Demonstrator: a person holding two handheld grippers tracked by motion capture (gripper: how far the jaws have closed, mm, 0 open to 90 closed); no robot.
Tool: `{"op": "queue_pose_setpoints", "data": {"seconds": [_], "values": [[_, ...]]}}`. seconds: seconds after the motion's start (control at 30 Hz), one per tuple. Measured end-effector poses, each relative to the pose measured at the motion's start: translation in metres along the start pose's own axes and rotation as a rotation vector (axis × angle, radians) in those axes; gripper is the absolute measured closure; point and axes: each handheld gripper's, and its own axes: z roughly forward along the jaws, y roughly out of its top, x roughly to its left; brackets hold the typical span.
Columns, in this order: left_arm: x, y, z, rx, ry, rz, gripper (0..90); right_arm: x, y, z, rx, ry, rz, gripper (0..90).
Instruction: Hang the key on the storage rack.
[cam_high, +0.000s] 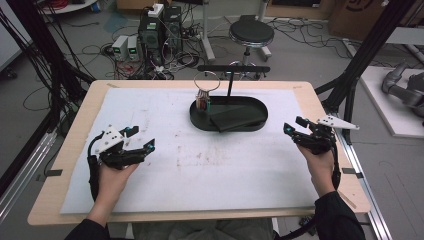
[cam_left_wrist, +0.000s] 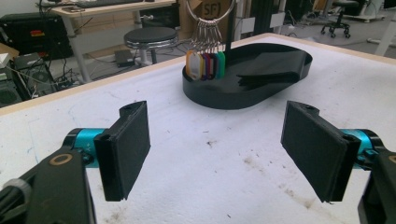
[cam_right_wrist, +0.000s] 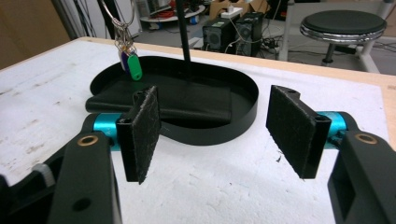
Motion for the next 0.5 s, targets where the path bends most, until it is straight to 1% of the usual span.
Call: {"op": "queue_pose_setpoints", "data": {"seconds": [0.23, 0.37, 0.5], "values": [[0.0007, 0.0011, 0.0019, 0.003, 0.006, 0.005, 23.8, -0.0019, -0.0016, -0.0016, 0.009, -0.001, -0.002, 33.2], [0.0008, 0.0011, 0.0041, -0.002, 0.011, 0.000, 23.8, -0.0050, -0.0035, -0.0019, 0.019, 0.006, 0.009, 30.6], [0.0016, 0.0008, 0.0072, 0.007, 0.015, 0.001, 23.8, -0.0081, -0.0059, -0.0009, 0.031, 0.006, 0.019, 27.6]]}}
